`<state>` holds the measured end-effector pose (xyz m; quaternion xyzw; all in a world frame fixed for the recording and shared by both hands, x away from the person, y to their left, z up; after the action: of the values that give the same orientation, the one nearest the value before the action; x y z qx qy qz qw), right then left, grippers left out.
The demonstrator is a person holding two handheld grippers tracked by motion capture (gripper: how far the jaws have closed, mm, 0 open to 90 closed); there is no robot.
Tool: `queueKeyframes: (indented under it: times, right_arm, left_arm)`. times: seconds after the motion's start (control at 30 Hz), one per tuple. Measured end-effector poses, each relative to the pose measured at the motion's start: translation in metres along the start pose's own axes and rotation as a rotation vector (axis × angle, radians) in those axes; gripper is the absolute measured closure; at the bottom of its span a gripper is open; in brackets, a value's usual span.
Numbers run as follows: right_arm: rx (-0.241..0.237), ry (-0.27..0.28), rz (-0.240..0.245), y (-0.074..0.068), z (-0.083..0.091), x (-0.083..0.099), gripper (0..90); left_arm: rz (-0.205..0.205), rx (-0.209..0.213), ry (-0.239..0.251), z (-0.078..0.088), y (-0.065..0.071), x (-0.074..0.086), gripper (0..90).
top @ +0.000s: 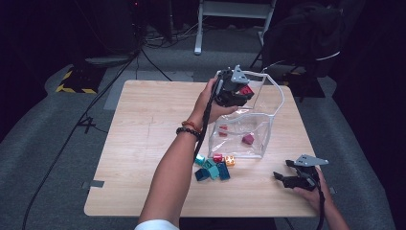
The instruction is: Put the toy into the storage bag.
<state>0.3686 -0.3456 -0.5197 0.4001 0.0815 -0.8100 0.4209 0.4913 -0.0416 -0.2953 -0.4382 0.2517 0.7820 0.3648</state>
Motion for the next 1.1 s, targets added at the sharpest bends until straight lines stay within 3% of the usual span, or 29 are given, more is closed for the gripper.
queueKeyframes:
  times: [0.4, 0.77, 1.1]
  right_arm:
    - [0.001, 0.001, -0.001, 0.000, 0.000, 0.000, 21.1]
    - [0.001, 0.001, -0.002, 0.000, 0.000, 0.000, 21.1]
    - [0.001, 0.000, -0.001, 0.000, 0.000, 0.000, 21.1]
  left_arm:
    - [0.026, -0.030, -0.006, 0.004, -0.005, 0.000, 47.1]
    - [0.062, -0.086, 0.017, 0.036, -0.019, 0.002, 32.0]
    - [0.092, -0.141, 0.033, 0.069, -0.037, 0.021, 24.4]
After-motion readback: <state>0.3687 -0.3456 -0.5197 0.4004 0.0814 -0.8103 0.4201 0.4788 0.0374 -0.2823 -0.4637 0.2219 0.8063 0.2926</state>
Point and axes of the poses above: each handheld gripper's, and its own axes: z roughly backward along the jaws, x roughly out of its underside, y roughly to its right, the point moved 2 cm from there along -z, roughly forward along the jaws, and after that the axes turned 15 degrees about z, right-handed, at the moved point
